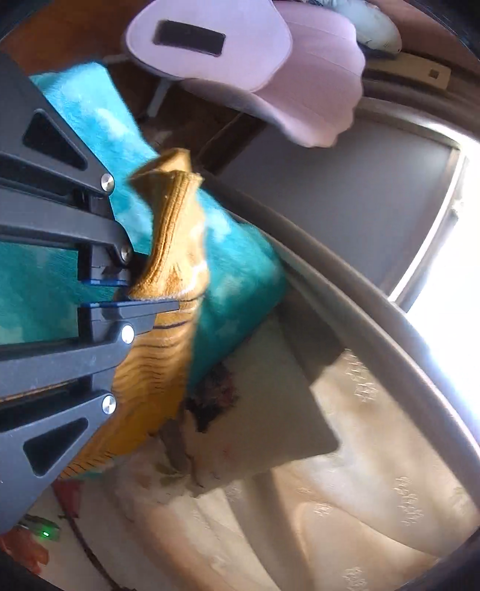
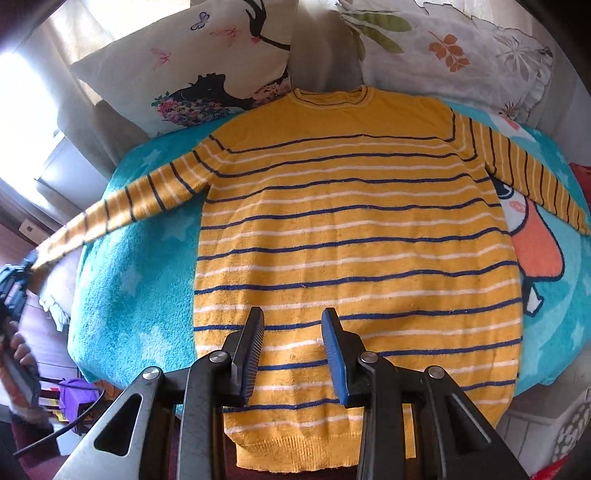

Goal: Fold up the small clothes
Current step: 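Grasp the sleeve cuff with the left tool and fold it across the body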

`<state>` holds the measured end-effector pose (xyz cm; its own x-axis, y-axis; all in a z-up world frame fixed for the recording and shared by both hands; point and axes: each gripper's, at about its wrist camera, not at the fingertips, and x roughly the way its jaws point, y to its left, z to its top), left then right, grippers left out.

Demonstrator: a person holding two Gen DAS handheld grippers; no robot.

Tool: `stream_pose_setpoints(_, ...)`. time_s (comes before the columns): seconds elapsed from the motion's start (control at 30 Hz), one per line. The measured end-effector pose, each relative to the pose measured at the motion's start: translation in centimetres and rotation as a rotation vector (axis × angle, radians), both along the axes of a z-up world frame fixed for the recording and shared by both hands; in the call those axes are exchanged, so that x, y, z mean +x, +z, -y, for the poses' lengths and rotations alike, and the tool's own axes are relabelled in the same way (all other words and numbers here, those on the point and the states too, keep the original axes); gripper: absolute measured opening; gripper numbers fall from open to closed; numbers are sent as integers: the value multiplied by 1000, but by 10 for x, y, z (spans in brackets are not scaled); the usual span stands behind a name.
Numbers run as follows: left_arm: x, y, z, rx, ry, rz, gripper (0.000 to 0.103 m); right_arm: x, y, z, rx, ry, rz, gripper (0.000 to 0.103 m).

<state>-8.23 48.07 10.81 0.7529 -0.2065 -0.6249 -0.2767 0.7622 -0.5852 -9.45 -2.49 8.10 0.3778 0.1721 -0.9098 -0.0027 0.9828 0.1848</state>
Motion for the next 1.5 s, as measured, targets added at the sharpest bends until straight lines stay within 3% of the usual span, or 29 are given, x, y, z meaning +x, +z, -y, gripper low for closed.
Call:
stream_pose_setpoints(0.13, 3, -70, 2, -21, -15, -258, 5, 1, -10, -8, 14, -11, -31, 35)
stream_pose_setpoints(0.23, -2, -94, 2, -80, -21, -311, 5, 2, -13, -16, 8, 0, -39, 35)
stream_pose_setpoints(0.33, -4, -95, 0, -97, -17, -297, 6, 4, -15, -21, 2, 4, -49, 35)
stream_pose_setpoints(0.37, -4, -93, -1, -102, -5, -290, 13, 5, -17, -22, 3, 3, -56, 35)
stream_pose_setpoints(0.47, -2, -96, -8, -142, 28, -260, 52, 7, -21, -25, 2, 7, -70, 35)
stream_pose_setpoints(0.53, -2, -97, -12, -188, 54, -243, 58, 8, -21, -26, -3, 7, -73, 35)
stream_pose_setpoints(0.63, 3, -95, -9, -161, 72, -251, 56, 6, -23, -23, -10, -2, -77, 35)
stream_pose_setpoints(0.67, 6, -94, -8, -132, 79, -266, 39, 5, -24, -20, -12, -7, -79, 35)
stream_pose_setpoints(0.7, 7, -93, -8, -100, 84, -285, 9, 3, -24, -17, -13, -12, -80, 35)
stream_pose_setpoints(0.8, 12, -87, -7, -63, 94, -305, 6, -3, -26, -1, -11, -32, -80, 35)
stream_pose_setpoints(0.9, 17, -57, 10, -4, 77, -250, 6, -7, -27, 20, 2, -56, -74, 35)
stream_pose_setpoints(1.1, 57, 23, 105, 96, -62, -89, 6, -13, -32, 83, 62, -94, -67, 35)
stream_pose_setpoints(1.27, 103, 67, 238, 122, -254, 10, 6, -17, -29, 144, 91, -116, -44, 35)
stream_pose_setpoints(1.37, 128, 70, 334, 127, -386, 29, 6, -22, -31, 185, 109, -146, -39, 35)
stream_pose_setpoints(1.5, 156, 53, 439, 93, -521, 3, 6, -37, -37, 245, 118, -198, -44, 35)
